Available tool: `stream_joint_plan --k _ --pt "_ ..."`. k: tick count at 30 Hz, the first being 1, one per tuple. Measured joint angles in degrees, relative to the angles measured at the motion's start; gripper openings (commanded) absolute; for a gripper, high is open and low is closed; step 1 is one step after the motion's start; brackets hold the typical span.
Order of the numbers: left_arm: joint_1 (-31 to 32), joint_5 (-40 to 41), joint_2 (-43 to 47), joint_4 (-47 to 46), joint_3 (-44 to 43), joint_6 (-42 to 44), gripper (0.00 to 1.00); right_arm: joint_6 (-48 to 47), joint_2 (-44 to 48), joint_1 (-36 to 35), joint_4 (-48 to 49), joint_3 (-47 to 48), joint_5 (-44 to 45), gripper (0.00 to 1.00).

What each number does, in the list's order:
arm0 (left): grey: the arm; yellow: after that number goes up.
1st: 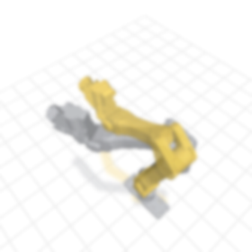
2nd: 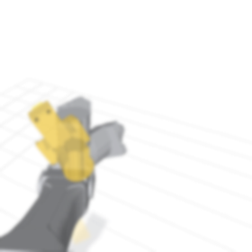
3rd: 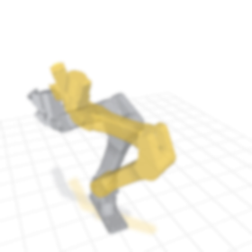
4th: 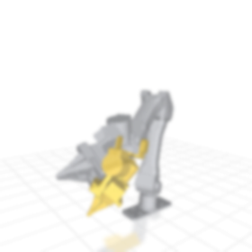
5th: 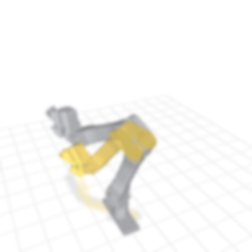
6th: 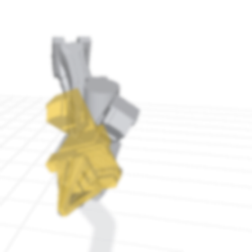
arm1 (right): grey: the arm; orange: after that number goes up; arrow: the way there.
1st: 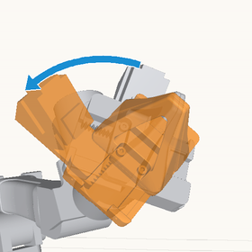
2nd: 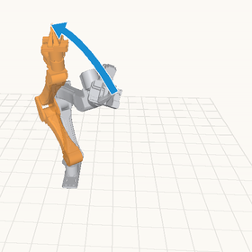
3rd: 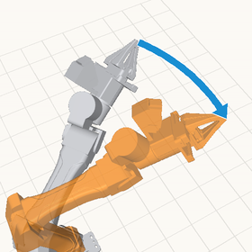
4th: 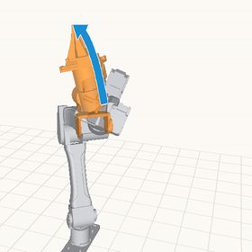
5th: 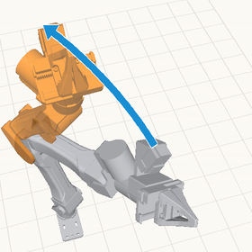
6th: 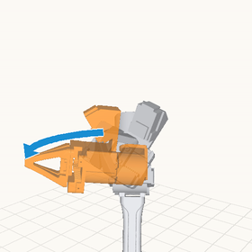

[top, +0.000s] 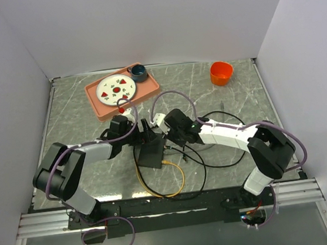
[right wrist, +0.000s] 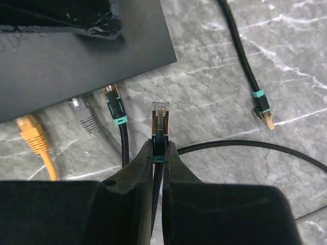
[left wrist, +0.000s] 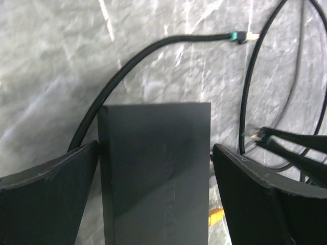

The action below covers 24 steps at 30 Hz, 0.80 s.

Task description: Insert the plug into the switch port

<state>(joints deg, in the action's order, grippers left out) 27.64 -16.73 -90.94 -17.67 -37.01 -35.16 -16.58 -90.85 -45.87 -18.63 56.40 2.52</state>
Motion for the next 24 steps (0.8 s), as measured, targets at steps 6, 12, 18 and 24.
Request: stream_joint_plan --k 6,12,18,24 --pt "-0.24 -3.63 -3.45 -4.98 -1.11 -0.24 0.97 -0.04 -2.19 0.00 -0.74 0.26 0.02 0.00" --pt "-0.26 -6.36 -5.66 -7.52 -2.05 -0.52 0.97 0.09 -2.36 0.00 -1.70 0.79 0.04 0.00" --pt "-0.63 -6.38 -5.53 -7.28 -2.05 -0.50 0.98 0.46 -2.73 0.00 -2.16 0.81 0.24 0.00" --pt "-1.03 -5.57 -3.91 -4.26 -2.05 -0.11 0.98 0.63 -5.44 -0.13 -2.67 0.94 1.14 0.00"
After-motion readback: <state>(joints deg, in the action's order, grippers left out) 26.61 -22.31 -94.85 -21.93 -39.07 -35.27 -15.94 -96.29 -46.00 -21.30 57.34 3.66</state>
